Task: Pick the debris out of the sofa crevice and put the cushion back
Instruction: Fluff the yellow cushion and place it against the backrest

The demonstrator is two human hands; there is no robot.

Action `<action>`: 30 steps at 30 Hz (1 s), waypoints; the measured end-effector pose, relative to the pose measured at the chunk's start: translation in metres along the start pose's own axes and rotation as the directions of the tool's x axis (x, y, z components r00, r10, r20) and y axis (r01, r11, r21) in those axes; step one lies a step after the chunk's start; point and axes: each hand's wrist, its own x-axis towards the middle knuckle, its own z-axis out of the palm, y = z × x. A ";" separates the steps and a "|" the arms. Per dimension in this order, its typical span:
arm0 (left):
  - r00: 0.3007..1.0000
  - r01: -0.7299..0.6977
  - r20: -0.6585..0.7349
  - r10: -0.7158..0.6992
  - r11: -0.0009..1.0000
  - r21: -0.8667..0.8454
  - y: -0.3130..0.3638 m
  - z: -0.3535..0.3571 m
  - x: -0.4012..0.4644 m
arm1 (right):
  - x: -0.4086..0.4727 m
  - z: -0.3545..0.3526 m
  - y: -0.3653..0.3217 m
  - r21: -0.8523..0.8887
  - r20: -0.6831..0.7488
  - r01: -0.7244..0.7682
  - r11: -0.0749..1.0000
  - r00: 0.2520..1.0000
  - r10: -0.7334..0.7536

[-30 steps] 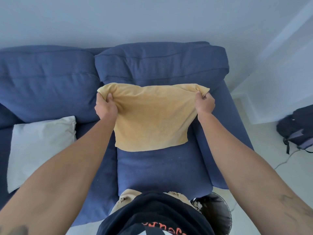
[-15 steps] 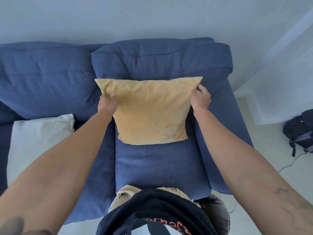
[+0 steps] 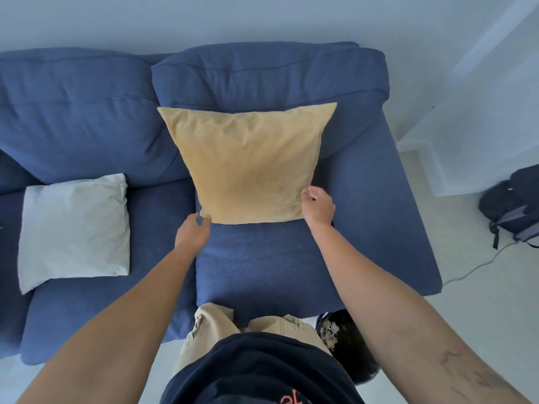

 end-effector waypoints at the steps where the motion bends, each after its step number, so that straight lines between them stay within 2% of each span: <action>1: 1.000 -0.015 -0.001 0.015 1.000 0.006 -0.004 0.004 -0.007 | -0.009 0.002 0.008 -0.028 0.012 0.009 1.000 1.000 -0.009; 9: 0.994 -0.108 -0.012 0.111 0.983 0.150 -0.054 0.043 -0.029 | -0.069 0.022 0.080 -0.271 0.103 0.077 0.959 0.993 -0.051; 16: 0.983 -0.177 0.012 0.183 0.932 0.316 -0.099 0.084 -0.030 | -0.087 0.048 0.145 -0.528 0.215 0.166 0.833 0.975 -0.058; 21: 0.976 -0.196 -0.013 0.216 0.909 0.369 -0.113 0.126 -0.004 | -0.062 0.077 0.183 -0.653 0.254 0.252 0.714 0.961 -0.108; 27: 0.958 -0.254 -0.033 0.284 0.898 0.360 -0.135 0.193 0.044 | -0.011 0.120 0.235 -0.730 0.287 0.358 0.583 0.934 -0.214; 30: 0.945 -0.285 -0.027 0.325 0.864 0.415 -0.151 0.226 0.070 | 0.013 0.138 0.267 -0.754 0.315 0.399 0.522 0.917 -0.246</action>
